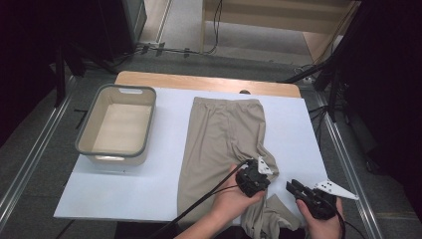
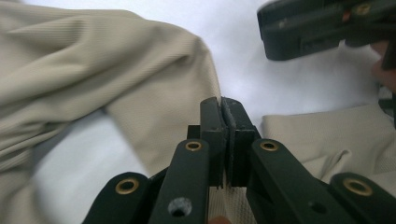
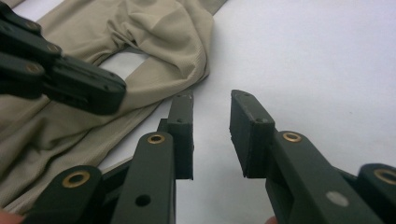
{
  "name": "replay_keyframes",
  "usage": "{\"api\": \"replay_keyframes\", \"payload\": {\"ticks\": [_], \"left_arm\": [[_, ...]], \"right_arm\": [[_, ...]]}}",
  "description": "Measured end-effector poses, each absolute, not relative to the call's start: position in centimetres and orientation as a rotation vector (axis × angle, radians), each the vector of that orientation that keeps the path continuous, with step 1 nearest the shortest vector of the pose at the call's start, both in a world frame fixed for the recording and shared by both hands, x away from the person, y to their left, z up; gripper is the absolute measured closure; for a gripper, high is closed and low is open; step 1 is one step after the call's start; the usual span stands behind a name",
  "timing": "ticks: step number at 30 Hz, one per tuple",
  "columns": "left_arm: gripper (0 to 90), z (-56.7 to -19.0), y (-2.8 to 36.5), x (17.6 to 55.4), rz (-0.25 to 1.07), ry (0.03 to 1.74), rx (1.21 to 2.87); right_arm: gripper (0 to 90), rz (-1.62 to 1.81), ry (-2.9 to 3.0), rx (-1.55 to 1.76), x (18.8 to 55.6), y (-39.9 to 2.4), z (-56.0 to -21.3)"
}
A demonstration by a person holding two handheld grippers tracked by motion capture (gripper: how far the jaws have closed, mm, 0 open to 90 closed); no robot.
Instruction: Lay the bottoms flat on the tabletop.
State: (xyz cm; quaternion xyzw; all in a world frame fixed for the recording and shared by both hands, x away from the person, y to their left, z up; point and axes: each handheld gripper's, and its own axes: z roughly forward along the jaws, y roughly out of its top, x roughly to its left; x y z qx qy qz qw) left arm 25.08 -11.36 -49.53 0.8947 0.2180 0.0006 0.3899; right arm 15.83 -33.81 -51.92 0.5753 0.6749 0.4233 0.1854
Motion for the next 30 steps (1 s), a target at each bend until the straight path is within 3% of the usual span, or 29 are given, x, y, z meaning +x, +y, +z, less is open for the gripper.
{"api": "replay_keyframes", "payload": {"ticks": [6,12,16,19,21,22,25,27,30], "left_arm": [[88.7,-49.5,-7.5,26.7,-0.083,0.682,2.152],[88.6,-50.3,-5.3,27.2,-0.045,0.757,2.163],[88.5,-50.9,-4.9,27.2,-0.055,0.760,2.188],[87.2,-51.2,-5.0,27.2,-0.068,0.765,2.195],[81.2,-51.1,-5.2,27.1,-0.066,0.762,2.194],[79.2,-51.1,-5.3,27.1,-0.075,0.752,2.188],[67.5,-50.8,-5.7,26.8,-0.055,0.735,2.189],[64.6,-50.7,-5.9,26.7,-0.045,0.729,2.191],[71.3,-50.6,-5.6,26.9,-0.034,0.727,2.192]], "right_arm": [[65.9,1.177,1.991,1.551,16.5,-31.2,-52.1],[53.2,1.098,2.068,1.476,17.4,-28.1,-52.2],[53.1,1.006,2.120,1.457,17.8,-26.8,-52.6],[68.9,0.977,2.118,1.445,17.7,-26.4,-52.6],[84.0,0.997,2.129,1.472,17.7,-26.5,-52.5],[86.7,1.013,2.141,1.480,17.7,-26.7,-52.5],[87.7,1.037,2.139,1.523,17.5,-27.5,-52.4],[87.7,1.047,2.113,1.547,17.1,-28.5,-52.2],[87.7,1.090,2.061,1.590,16.3,-30.5,-52.0]]}}
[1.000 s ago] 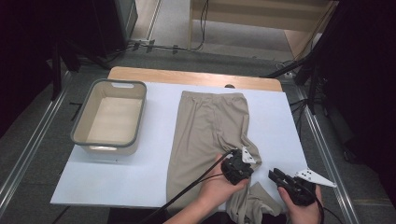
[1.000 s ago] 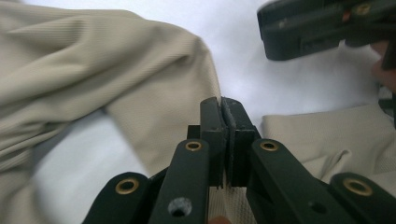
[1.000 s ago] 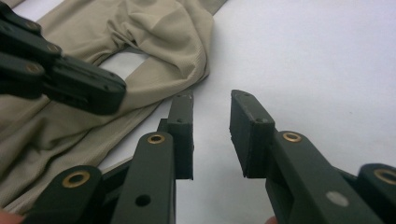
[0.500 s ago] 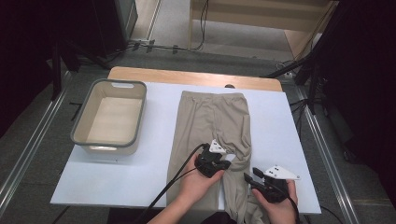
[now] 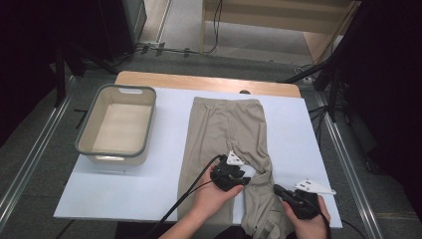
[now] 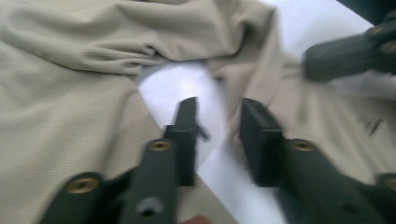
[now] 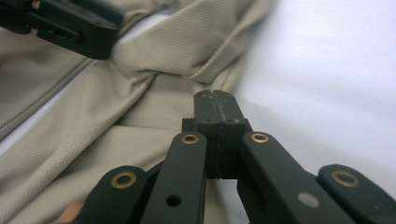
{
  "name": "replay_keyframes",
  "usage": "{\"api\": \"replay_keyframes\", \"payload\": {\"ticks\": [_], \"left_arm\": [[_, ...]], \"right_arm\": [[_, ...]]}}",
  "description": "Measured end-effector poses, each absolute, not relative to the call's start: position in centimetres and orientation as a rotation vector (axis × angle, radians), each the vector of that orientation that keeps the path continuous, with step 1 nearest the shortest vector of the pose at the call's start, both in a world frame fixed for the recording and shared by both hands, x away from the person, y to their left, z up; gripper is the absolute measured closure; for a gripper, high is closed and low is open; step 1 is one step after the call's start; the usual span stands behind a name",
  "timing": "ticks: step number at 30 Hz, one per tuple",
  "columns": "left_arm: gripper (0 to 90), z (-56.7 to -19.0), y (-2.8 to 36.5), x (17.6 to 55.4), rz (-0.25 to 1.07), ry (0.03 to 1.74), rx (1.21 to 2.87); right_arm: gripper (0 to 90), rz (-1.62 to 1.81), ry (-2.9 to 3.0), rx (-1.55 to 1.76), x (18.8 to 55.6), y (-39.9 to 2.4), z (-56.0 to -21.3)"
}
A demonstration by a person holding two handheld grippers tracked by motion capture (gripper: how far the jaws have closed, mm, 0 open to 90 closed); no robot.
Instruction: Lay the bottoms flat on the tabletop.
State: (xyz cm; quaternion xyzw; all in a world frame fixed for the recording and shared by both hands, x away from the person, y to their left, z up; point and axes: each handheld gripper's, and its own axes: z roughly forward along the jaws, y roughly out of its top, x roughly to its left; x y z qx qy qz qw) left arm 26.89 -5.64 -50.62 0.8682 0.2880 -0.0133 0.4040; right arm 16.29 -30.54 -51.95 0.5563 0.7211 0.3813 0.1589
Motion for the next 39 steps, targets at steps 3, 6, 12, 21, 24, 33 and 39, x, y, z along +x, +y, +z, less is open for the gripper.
{"api": "replay_keyframes", "payload": {"ticks": [3,6,12,21,24,33,39], "left_arm": [[71.2,-50.6,-5.4,27.1,-0.043,0.739,2.178],[68.9,-50.5,-5.7,27.0,-0.054,0.721,2.174],[68.0,-50.7,-6.3,26.5,-0.051,0.705,2.174],[58.4,-50.1,-5.5,26.6,-0.037,0.727,2.134],[50.3,-49.8,-5.0,26.5,-0.026,0.731,2.097],[43.1,-49.1,-4.4,26.3,-0.035,0.713,2.067],[43.0,-49.3,-4.9,25.8,-0.055,0.690,2.072]], "right_arm": [[87.5,1.116,2.041,1.631,15.5,-32.3,-52.0],[73.3,1.090,2.037,1.658,15.2,-33.3,-52.5],[66.5,1.126,2.038,1.538,14.1,-31.3,-50.9],[52.8,0.982,2.215,1.421,13.7,-24.5,-51.7],[80.6,0.956,2.202,1.444,13.8,-24.7,-51.8],[88.1,1.237,1.997,1.484,12.8,-29.8,-48.1],[88.2,1.193,1.828,1.594,12.6,-35.5,-48.6]]}}
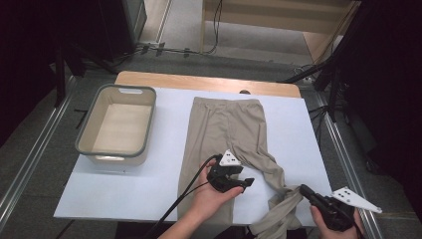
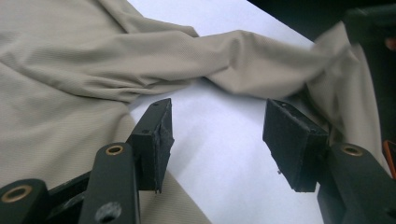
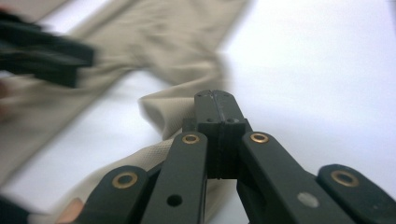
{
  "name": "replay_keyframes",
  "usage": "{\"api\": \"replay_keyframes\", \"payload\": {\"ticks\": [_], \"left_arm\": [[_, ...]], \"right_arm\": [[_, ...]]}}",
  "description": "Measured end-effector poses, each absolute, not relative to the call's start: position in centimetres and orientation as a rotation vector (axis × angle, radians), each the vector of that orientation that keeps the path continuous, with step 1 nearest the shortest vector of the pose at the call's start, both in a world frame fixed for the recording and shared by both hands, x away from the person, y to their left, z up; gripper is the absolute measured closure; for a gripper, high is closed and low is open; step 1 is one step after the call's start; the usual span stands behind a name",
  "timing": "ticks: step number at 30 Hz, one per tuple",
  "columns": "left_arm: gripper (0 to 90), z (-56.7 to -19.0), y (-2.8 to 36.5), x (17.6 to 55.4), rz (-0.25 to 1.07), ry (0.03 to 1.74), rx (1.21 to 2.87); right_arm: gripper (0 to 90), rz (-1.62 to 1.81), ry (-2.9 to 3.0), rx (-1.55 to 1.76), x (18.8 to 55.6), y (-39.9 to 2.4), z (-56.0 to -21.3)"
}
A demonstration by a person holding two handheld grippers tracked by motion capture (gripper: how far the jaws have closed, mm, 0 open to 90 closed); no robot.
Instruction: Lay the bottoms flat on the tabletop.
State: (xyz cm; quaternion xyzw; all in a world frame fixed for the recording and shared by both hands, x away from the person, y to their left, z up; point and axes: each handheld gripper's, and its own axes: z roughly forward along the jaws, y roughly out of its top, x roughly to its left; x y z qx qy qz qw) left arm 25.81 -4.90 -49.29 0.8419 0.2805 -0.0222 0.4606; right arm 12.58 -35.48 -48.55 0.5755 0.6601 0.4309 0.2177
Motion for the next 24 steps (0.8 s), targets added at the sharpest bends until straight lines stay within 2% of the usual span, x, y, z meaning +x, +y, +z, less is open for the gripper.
{"api": "replay_keyframes", "payload": {"ticks": [9,12,19,24], "left_arm": [[43.0,-49.3,-5.6,25.3,-0.076,0.660,2.091],[43.0,-49.3,-5.9,24.9,-0.082,0.646,2.096],[43.3,-50.3,-9.5,22.8,-0.075,0.548,2.206],[45.6,-50.9,-12.5,21.4,-0.060,0.498,2.291]], "right_arm": [[87.1,0.966,1.785,1.737,14.1,-39.3,-51.8],[75.9,0.933,1.765,1.730,13.8,-39.1,-51.5],[68.6,1.051,1.832,1.582,13.2,-37.0,-49.8],[54.7,1.010,1.909,1.526,14.0,-35.3,-50.7]]}}
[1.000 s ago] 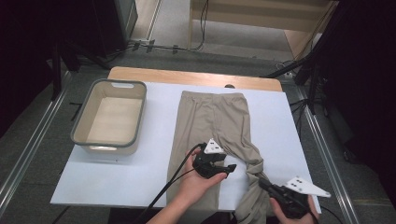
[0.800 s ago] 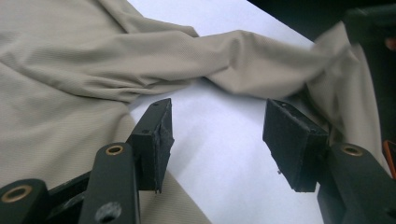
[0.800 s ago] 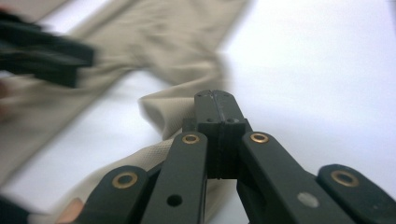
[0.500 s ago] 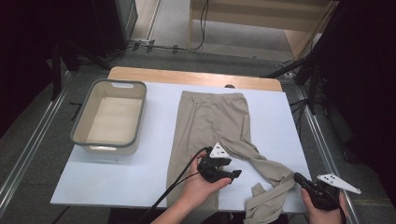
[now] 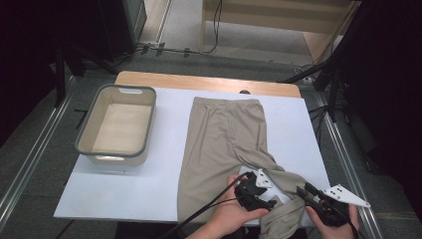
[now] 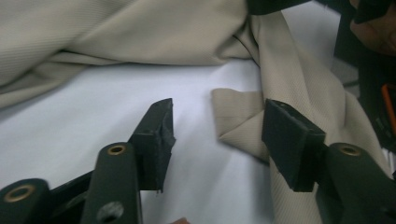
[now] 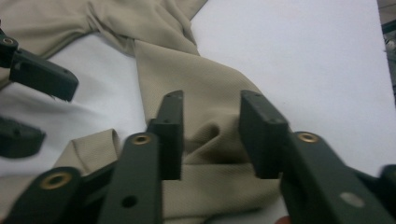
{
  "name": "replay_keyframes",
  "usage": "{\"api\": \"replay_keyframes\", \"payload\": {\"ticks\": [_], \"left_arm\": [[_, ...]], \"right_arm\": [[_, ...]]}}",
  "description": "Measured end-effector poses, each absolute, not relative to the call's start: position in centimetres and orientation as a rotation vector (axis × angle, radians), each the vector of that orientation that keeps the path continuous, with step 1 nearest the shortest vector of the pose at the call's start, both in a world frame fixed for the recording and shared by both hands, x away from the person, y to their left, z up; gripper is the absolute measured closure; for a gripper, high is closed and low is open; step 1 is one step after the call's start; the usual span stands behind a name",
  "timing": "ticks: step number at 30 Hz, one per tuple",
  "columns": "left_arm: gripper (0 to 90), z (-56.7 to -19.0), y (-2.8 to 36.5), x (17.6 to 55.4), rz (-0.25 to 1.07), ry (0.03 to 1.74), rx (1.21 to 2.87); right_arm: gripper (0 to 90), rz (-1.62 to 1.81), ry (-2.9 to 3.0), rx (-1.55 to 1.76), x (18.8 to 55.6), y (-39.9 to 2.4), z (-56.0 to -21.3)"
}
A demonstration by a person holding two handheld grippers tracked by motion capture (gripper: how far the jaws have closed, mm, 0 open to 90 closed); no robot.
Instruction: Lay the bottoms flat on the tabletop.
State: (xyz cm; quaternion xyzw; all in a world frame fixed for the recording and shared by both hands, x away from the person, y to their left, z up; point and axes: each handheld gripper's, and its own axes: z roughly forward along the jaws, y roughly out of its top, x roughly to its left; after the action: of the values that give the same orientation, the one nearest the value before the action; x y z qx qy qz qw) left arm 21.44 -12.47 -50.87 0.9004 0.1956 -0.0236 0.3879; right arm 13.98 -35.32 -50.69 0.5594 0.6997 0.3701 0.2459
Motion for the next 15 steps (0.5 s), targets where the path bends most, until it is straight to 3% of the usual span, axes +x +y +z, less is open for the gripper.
{"api": "replay_keyframes", "payload": {"ticks": [4,6,7,8,13,15], "left_arm": [[55.4,-51.3,-13.5,20.6,-0.033,0.465,2.336],[68.7,-51.3,-13.6,20.4,-0.025,0.453,2.346],[80.0,-51.3,-13.4,20.3,-0.058,0.439,2.350],[85.8,-51.3,-13.2,20.2,-0.084,0.423,2.346],[88.6,-51.0,-11.6,19.1,-0.148,0.373,2.345],[88.7,-50.8,-10.6,18.4,-0.168,0.350,2.334]], "right_arm": [[46.9,1.016,1.920,1.550,14.8,-35.1,-51.6],[47.0,1.008,1.958,1.539,15.2,-34.9,-52.1],[49.0,1.005,1.979,1.537,15.3,-34.7,-52.3],[51.5,1.009,2.000,1.532,15.4,-34.6,-52.5],[75.4,0.985,2.052,1.514,15.5,-33.7,-52.7],[80.8,1.011,2.074,1.516,15.3,-33.5,-52.4]]}}
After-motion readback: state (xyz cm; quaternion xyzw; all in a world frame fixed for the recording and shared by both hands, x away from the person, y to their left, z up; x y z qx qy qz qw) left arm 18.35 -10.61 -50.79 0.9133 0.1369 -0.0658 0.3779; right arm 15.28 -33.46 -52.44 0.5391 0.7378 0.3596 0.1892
